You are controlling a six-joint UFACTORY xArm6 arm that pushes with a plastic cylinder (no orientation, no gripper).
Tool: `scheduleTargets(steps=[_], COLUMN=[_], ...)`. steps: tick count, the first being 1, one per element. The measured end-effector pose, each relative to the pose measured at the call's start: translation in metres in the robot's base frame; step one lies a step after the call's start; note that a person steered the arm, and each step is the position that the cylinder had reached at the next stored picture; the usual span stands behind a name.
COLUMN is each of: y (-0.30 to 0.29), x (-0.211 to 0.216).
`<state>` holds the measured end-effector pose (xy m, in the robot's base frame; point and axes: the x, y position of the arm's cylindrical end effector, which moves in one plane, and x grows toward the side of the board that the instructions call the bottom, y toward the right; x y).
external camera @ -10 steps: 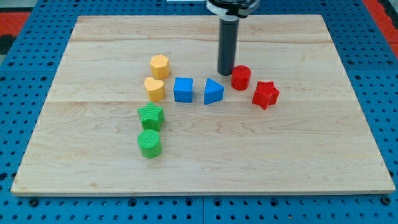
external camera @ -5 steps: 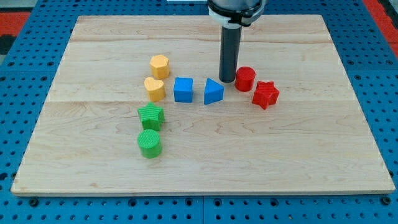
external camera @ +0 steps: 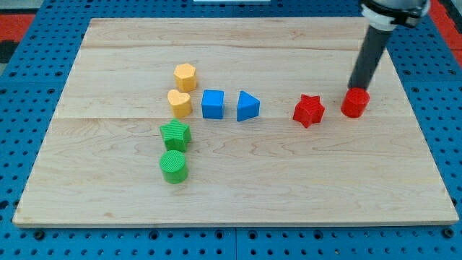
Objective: Move red circle to the right side of the red star
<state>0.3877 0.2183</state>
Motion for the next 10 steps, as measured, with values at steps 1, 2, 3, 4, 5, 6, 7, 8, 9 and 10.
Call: scheduleTargets(steps=[1,2,3,4,5,6,7,8,9,10], y=[0.005,0.008,-0.005,-0.001,0.0,-0.001,-0.001,-0.004,-0.004,-0.004], x=[0.004,-0.022,-0.036,-0.028,-0.01,0.011,0.019,0.022,0.022,0.021])
